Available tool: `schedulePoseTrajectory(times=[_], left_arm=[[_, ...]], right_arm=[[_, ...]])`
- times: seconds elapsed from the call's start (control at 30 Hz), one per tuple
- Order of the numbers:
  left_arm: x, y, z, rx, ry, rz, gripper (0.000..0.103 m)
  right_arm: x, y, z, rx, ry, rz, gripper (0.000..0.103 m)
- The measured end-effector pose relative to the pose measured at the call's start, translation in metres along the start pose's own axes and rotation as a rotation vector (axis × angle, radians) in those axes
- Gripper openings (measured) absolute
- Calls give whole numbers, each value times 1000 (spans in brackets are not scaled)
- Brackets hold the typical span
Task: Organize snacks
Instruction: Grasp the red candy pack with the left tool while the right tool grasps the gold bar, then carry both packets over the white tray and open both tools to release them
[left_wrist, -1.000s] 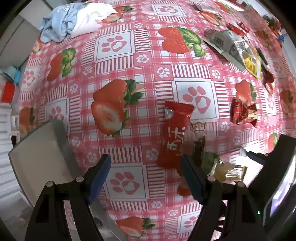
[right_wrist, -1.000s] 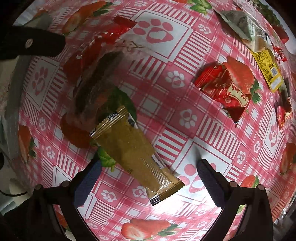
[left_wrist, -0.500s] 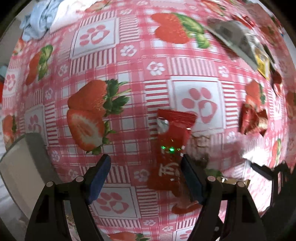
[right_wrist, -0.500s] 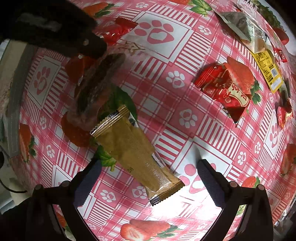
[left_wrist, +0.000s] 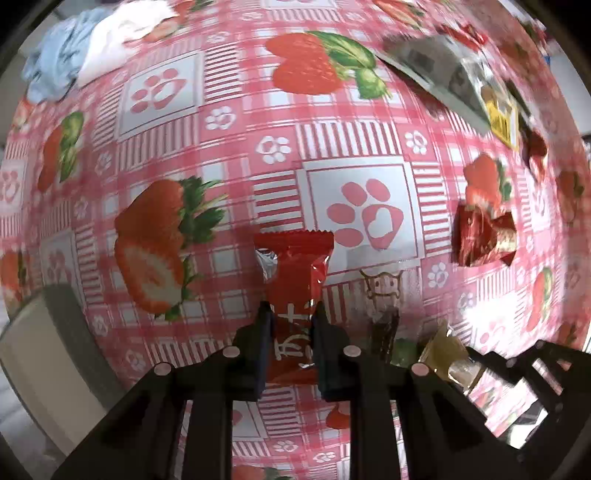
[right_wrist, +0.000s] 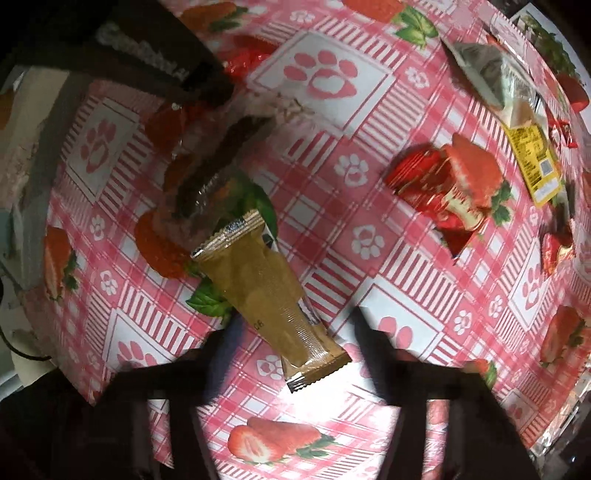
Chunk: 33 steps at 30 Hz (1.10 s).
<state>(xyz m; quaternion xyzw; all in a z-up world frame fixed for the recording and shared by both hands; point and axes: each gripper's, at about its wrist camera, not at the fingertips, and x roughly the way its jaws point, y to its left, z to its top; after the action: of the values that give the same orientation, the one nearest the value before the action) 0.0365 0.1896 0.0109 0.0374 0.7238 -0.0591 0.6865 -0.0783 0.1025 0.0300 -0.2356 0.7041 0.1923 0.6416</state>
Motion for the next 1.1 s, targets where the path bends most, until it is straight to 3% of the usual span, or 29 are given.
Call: schedulePoseTrajectory(times=[0.03, 0.23, 0.47, 0.7, 1.1], left_arm=[[-3, 2, -2, -14, -12, -1, 22], [-41, 4, -33, -20, -85, 1, 22], [-70, 19, -69, -79, -143, 71, 22], [-93, 50, -113, -139, -173, 54, 22], [-118, 94, -149, -226, -217, 45, 22]], right_arm=[[-1, -1, 0, 3, 2, 1, 25], [-11, -25, -8, 146, 7, 93, 25], [-29, -49, -12, 291, 0, 188, 25], [-54, -32, -9, 264, -21, 174, 25], [-92, 14, 14, 177, -69, 144, 25]])
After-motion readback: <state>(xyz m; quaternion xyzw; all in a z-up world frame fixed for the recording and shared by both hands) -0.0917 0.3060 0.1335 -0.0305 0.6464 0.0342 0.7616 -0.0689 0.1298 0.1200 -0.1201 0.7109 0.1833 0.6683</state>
